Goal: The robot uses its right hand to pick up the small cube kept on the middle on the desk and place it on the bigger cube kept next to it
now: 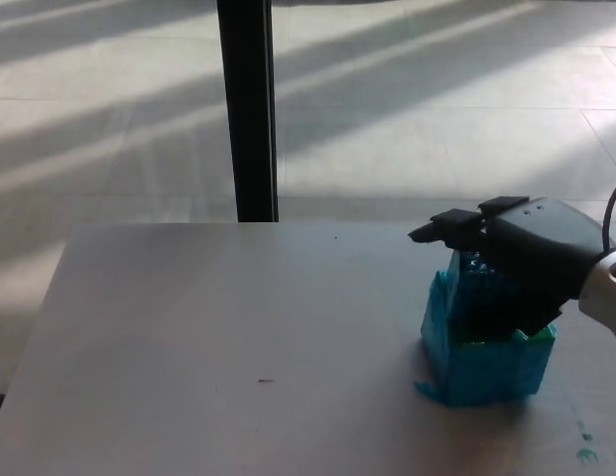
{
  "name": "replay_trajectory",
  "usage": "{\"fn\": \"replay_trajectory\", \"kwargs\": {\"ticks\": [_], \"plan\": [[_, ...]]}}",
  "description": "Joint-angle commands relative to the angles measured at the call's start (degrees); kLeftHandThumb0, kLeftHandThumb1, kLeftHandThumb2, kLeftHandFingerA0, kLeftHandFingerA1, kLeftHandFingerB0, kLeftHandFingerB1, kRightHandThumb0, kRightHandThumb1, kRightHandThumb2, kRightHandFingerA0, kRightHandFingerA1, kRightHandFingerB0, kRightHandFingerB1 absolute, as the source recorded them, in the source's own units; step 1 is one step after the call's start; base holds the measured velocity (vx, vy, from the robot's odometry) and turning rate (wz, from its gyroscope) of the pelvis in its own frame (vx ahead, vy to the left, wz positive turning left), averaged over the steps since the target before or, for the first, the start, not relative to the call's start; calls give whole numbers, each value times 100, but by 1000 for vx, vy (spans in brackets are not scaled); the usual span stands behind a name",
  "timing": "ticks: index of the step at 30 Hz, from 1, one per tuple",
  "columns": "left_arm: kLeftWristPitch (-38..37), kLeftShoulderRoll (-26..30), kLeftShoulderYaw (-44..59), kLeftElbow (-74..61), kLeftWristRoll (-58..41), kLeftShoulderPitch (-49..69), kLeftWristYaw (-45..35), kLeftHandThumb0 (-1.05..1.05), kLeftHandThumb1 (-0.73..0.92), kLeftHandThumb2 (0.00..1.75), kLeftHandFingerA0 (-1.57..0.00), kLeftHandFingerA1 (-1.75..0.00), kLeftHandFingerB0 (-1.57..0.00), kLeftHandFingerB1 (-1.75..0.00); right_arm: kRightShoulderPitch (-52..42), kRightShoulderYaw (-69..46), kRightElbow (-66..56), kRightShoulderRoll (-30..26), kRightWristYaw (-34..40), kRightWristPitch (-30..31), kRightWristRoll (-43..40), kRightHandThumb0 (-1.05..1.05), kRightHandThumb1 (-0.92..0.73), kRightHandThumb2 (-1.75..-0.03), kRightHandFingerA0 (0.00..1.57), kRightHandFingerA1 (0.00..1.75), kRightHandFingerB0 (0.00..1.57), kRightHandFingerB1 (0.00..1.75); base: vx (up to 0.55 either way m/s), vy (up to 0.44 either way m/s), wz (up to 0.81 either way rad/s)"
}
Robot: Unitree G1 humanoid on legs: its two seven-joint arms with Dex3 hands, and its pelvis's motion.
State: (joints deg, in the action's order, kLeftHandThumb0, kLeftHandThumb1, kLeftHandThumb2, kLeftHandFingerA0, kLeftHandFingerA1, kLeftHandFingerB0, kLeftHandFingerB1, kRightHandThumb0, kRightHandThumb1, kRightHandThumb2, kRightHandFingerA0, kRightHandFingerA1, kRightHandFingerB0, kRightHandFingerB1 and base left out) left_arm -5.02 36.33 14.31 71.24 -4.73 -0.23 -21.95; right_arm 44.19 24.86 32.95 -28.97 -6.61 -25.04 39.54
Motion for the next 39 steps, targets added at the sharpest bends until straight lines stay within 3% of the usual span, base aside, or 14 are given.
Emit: {"fn": "replay_trajectory", "kwargs": {"ticks": [1,4,11,19,20,21,25,26,28,29,33,34,36,39], "plan": [[257,119,238,63,-232,-48,-149,-66,60,58,-66,-82,-77,-72,-170,-30,-379,12,-341,746,184,-95,-61,-59,0,0,0,0,0,0,0],[-45,139,-52,21,151,36,47,-71,65,59,-47,-68,-65,-62,-198,-53,-730,-40,-724,1046,194,-97,-58,-59,0,0,0,0,0,0,0],[29,123,22,22,26,22,-43,-67,66,60,-43,-61,-63,-55,-219,-65,-1211,-239,-1529,1435,127,-100,-58,-59,0,0,0,0,0,0,0],[-142,126,-57,-10,110,71,-37,-70,67,60,-45,-65,-64,-60,-152,-263,-1447,-415,-1814,1572,-11,-101,-61,-61,0,0,0,0,0,0,0],[-64,96,43,17,-5,43,-34,-67,65,60,-50,-60,-67,-55,-86,-423,-1572,-466,-1950,1655,-178,-102,-48,-83,0,0,0,0,0,0,0],[-148,126,16,-22,23,91,-71,-68,66,60,-54,-63,-67,-54,-14,-641,-1682,-461,-2130,1821,-438,-98,-61,-59,0,0,0,0,0,0,0],[-31,137,5,-31,35,81,-50,-68,65,60,-69,-79,-70,-63,16,-973,-1875,-473,-2296,1941,-664,-97,-62,-59,0,0,0,0,0,0,0],[-32,145,-76,-7,130,78,36,-71,54,89,-51,-67,-55,-59,48,-1100,-1962,-526,-2381,1999,-753,-98,-62,-60,0,0,0,0,0,0,0],[-106,168,-216,11,265,86,110,-71,54,89,-51,-67,-55,-59,66,-1246,-2076,-568,-2493,2083,-835,-98,-62,-60,0,0,0,0,0,0,0],[110,127,-24,74,26,27,45,-64,68,61,-56,-66,-61,-52,48,-1417,-2180,-707,-2544,2070,-933,-94,-61,-71,0,0,0,0,0,0,0],[-96,153,-163,99,187,72,48,-70,68,61,-43,-57,-56,-47,-284,-1933,-2428,-941,-2579,2100,-1279,-92,-63,-60,0,0,0,0,0,0,0],[-79,144,-129,115,132,74,32,-68,66,60,-46,-61,-59,-50,-479,-2162,-2339,-1006,-2421,1959,-1430,-97,-51,-84,0,0,0,0,0,0,0],[-2,102,29,150,-45,55,35,-67,65,60,-54,-64,-65,-54,-806,-2573,-2019,-1144,-2189,1676,-1697,-100,-54,-87,0,0,0,0,0,0,0],[-16,96,56,138,-45,88,21,-66,64,59,-52,-61,-66,-52,-1071,-2877,-2015,-1196,-2184,1800,-1809,-99,-71,-62,0,0,0,0,0,0,0]]}}
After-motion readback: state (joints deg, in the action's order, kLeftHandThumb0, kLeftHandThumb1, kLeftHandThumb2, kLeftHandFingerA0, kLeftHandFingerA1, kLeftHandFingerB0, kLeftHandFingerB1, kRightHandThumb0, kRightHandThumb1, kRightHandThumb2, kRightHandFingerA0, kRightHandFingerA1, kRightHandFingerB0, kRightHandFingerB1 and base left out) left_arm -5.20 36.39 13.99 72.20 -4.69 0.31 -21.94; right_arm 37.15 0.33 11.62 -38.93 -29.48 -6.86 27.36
